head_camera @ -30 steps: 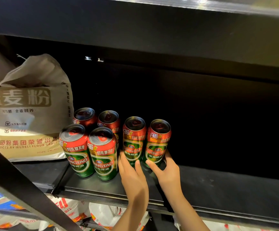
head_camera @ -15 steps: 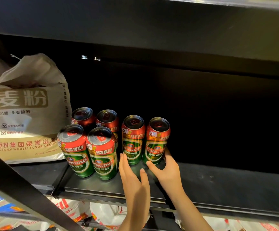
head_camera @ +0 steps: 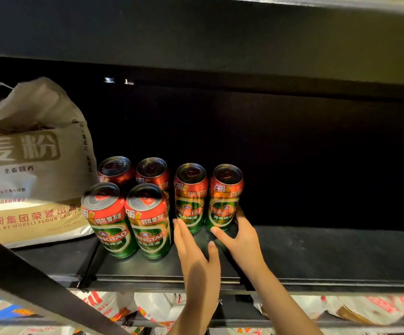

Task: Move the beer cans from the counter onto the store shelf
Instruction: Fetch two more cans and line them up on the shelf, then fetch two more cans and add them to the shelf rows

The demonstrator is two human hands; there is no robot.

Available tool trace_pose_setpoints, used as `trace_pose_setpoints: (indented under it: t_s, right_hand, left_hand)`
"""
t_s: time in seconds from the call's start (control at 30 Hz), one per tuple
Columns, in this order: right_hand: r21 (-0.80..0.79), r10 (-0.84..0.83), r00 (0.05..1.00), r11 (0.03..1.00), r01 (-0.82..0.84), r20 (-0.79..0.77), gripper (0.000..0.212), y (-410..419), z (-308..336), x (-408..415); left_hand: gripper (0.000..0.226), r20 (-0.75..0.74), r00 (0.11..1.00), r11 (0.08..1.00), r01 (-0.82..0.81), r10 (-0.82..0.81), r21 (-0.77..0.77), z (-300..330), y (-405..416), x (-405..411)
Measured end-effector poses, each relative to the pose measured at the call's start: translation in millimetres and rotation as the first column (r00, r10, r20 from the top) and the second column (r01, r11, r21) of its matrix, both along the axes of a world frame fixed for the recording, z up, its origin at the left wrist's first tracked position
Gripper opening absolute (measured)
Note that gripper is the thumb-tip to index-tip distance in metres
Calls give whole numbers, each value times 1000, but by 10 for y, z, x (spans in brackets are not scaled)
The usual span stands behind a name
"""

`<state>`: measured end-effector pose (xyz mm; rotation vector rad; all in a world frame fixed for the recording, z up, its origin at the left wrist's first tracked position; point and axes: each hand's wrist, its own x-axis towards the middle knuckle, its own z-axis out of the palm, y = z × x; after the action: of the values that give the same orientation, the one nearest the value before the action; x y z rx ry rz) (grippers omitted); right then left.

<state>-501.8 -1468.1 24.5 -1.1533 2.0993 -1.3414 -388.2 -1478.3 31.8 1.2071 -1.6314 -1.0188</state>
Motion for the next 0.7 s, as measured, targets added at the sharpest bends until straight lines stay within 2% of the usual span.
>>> trace_pose_setpoints:
  t_s: [0.1,0.17,0.27,0.4,0.47,0.6,0.7]
  right_hand:
    - [63,18,999,998,-16,-28,58,117,81,59]
    - [127,8,991,992,10,-133,54,285,125,85]
    - [257,-4,963,963,76,-271,48,661,204,98]
    - [344,-64,933,919,193,-354,42,1322,292,187]
    - [343,-158,922,895,285,-354,38,1729,340,296]
    - [370,-332,873,808,458,-356,36,2616,362,563]
    - [401,-452,817,716,572,-358,37,3302,332,861]
  left_hand:
    - [74,91,992,994,80,-87,69,10,22,135]
    - [68,221,957,982,175,-187,76,1,14,257]
    - [62,369,867,941,326,-335,87,9,-35,380]
    - [44,566,706,876,477,-426,64,117,-52,424]
    - [37,583,623,791,610,-521,56,182,23,369]
    - [35,624,377,553,827,-684,107,348,418,109]
    - [32,642,282,433,897,-713,87,453,919,-23]
